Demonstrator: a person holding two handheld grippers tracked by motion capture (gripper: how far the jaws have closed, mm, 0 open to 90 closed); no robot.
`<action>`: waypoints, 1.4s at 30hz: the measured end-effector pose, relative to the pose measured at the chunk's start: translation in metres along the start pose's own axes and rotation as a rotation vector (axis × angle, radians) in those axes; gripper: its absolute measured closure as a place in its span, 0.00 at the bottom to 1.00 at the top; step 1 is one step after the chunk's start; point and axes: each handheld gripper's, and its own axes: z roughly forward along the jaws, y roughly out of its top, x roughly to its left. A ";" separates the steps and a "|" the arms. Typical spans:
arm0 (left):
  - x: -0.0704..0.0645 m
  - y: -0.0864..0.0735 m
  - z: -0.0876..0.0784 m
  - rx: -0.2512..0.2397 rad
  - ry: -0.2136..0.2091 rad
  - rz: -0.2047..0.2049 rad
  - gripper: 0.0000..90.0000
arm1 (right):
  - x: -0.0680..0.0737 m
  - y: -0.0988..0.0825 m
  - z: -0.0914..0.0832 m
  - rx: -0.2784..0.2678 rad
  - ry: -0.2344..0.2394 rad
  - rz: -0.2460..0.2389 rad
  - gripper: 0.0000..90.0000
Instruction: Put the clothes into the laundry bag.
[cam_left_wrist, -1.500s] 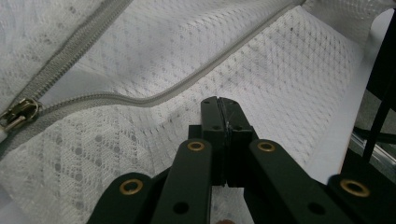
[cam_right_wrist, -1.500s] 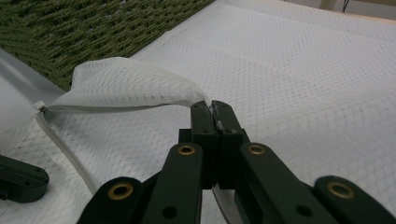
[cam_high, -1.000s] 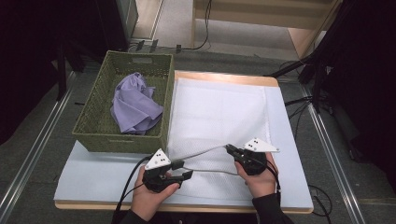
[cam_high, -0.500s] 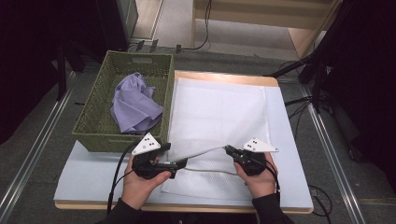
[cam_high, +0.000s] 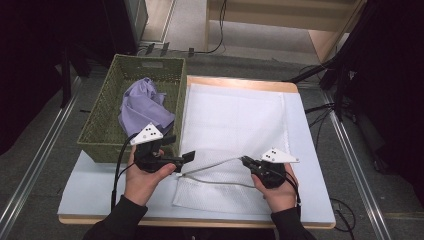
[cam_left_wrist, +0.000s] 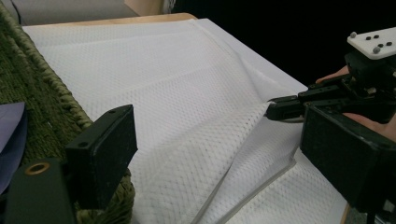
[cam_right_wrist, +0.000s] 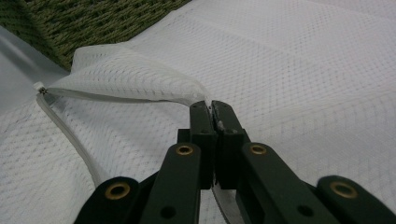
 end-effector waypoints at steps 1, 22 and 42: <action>0.002 0.002 0.000 -0.002 0.003 0.000 0.12 | 0.000 0.000 0.000 0.000 -0.001 -0.001 0.99; 0.070 0.039 -0.003 -0.056 0.122 -0.057 0.00 | 0.001 -0.002 0.003 0.013 0.000 -0.008 0.99; 0.169 0.061 0.016 0.037 0.281 -0.215 0.00 | 0.000 -0.002 0.004 0.012 0.005 -0.010 0.99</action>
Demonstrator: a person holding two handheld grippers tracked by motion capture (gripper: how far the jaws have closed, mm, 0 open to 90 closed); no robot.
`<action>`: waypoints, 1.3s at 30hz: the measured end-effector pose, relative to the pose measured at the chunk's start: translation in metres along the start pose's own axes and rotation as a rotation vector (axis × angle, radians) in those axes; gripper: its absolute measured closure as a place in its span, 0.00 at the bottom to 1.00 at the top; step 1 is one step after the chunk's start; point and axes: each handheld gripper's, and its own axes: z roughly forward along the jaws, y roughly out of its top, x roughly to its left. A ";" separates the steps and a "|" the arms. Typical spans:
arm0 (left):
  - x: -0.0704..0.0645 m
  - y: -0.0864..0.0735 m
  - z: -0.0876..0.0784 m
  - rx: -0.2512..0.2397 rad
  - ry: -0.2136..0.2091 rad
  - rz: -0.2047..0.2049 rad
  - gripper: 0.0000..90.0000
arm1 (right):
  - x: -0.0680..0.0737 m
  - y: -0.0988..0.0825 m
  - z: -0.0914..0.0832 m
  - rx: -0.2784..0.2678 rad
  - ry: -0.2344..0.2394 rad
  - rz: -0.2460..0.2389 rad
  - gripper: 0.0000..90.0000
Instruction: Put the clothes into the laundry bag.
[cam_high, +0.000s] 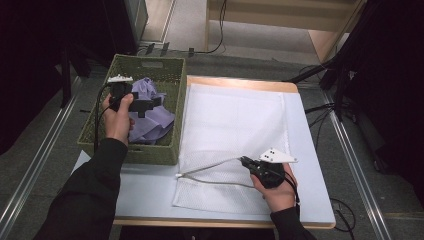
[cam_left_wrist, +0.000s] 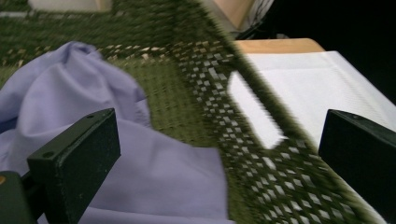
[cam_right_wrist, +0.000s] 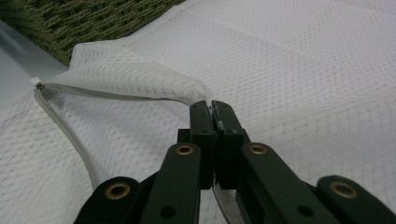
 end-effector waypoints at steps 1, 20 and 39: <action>0.006 0.000 0.003 0.000 0.003 -0.022 0.00 | 0.000 0.000 0.000 -0.002 0.000 0.001 0.99; 0.054 -0.005 0.065 0.137 0.257 -0.138 0.05 | -0.002 0.001 -0.001 -0.004 0.009 -0.003 0.99; 0.040 -0.017 0.079 0.377 0.217 -0.048 0.73 | -0.001 -0.001 0.002 0.008 0.014 -0.009 0.99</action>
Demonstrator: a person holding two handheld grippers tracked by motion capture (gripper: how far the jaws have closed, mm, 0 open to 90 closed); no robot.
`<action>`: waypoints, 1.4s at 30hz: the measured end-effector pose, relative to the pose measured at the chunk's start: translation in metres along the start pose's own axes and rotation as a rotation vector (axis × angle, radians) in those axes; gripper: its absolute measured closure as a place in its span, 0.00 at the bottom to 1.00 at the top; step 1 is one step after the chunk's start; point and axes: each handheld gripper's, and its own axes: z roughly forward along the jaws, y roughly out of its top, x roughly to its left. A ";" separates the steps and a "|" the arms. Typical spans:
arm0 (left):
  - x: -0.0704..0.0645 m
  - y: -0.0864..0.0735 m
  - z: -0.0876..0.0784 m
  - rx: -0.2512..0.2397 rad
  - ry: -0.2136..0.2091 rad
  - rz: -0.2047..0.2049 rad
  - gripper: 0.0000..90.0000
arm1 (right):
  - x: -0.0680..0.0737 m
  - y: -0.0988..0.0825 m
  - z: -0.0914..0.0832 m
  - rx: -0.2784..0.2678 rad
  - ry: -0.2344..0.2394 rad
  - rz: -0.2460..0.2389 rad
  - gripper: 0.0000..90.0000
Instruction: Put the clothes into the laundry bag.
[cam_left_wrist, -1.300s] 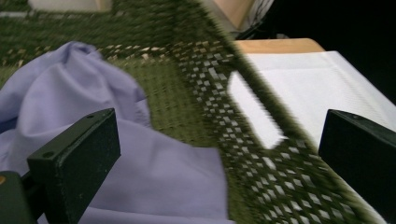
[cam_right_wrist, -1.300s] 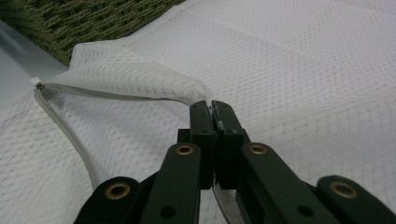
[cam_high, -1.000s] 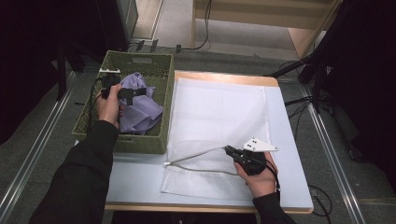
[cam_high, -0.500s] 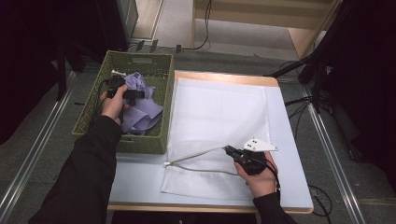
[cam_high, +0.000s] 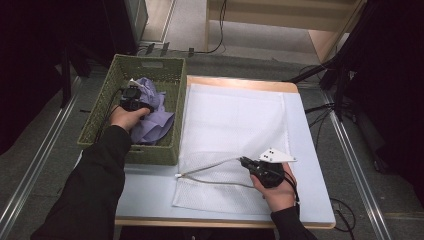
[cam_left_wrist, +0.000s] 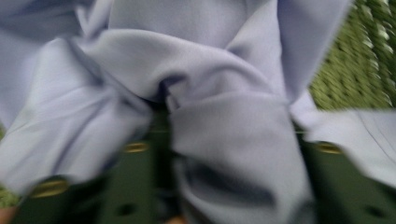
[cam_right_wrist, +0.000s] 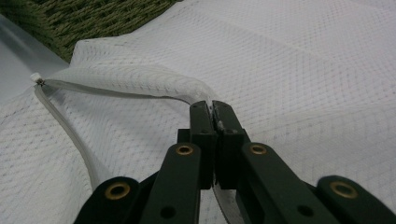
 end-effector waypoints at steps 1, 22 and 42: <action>-0.002 0.000 -0.001 0.002 -0.016 0.016 0.76 | 0.000 0.000 0.000 0.000 0.001 0.000 0.99; -0.025 0.001 0.002 0.109 0.039 0.208 0.63 | 0.003 -0.001 0.004 0.015 -0.005 -0.022 0.99; -0.057 -0.001 -0.052 -0.010 -0.265 0.265 0.89 | 0.002 -0.001 0.002 0.009 0.004 -0.011 0.99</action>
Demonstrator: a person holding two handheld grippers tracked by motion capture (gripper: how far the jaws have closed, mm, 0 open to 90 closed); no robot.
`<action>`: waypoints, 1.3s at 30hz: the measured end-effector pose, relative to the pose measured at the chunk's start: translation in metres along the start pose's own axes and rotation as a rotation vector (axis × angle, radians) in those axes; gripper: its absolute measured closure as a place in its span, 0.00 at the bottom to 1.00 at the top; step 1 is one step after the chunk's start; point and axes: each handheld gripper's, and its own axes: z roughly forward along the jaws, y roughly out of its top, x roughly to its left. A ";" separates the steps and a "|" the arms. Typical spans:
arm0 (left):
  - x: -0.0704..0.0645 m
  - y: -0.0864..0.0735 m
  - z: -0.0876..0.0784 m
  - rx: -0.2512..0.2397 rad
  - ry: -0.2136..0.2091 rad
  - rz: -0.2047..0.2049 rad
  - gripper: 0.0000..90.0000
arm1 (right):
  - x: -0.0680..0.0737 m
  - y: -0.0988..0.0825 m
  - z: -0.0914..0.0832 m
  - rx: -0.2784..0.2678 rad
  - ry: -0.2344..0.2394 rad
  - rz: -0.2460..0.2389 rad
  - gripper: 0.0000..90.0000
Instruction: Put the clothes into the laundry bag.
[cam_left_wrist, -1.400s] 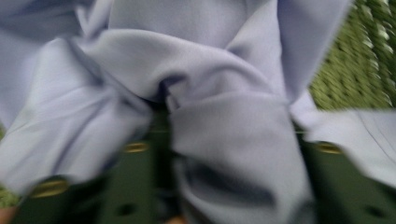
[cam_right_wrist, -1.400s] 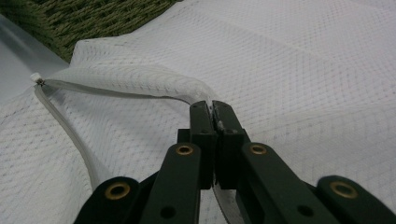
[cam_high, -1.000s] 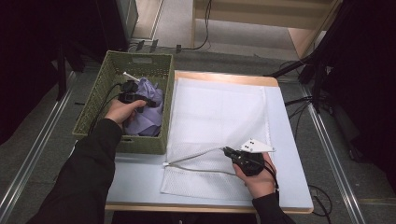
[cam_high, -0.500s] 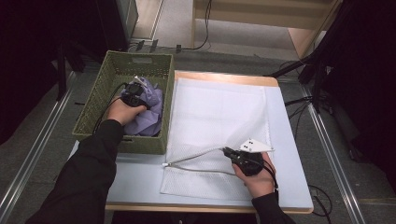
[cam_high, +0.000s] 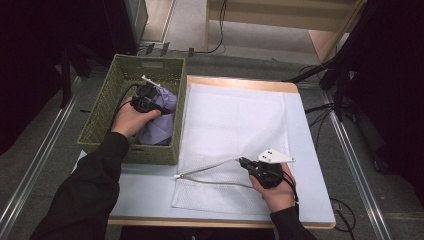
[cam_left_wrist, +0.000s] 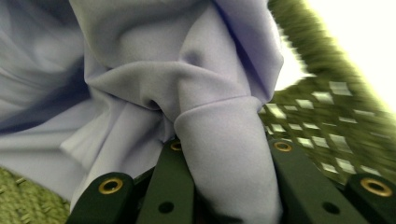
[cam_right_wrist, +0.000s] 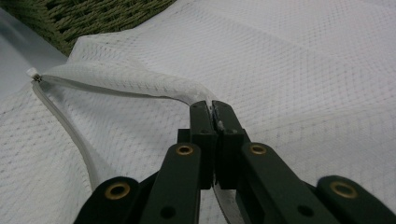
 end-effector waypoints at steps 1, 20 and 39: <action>-0.002 -0.002 -0.003 -0.015 -0.002 0.017 0.89 | 0.000 0.000 0.000 -0.001 0.000 -0.002 0.99; -0.053 -0.005 -0.060 -0.278 -0.096 0.081 0.90 | 0.000 0.000 0.001 -0.001 0.004 0.002 0.99; -0.155 -0.024 -0.060 -0.324 -0.286 0.263 0.90 | 0.000 0.001 0.000 -0.004 0.005 0.007 0.99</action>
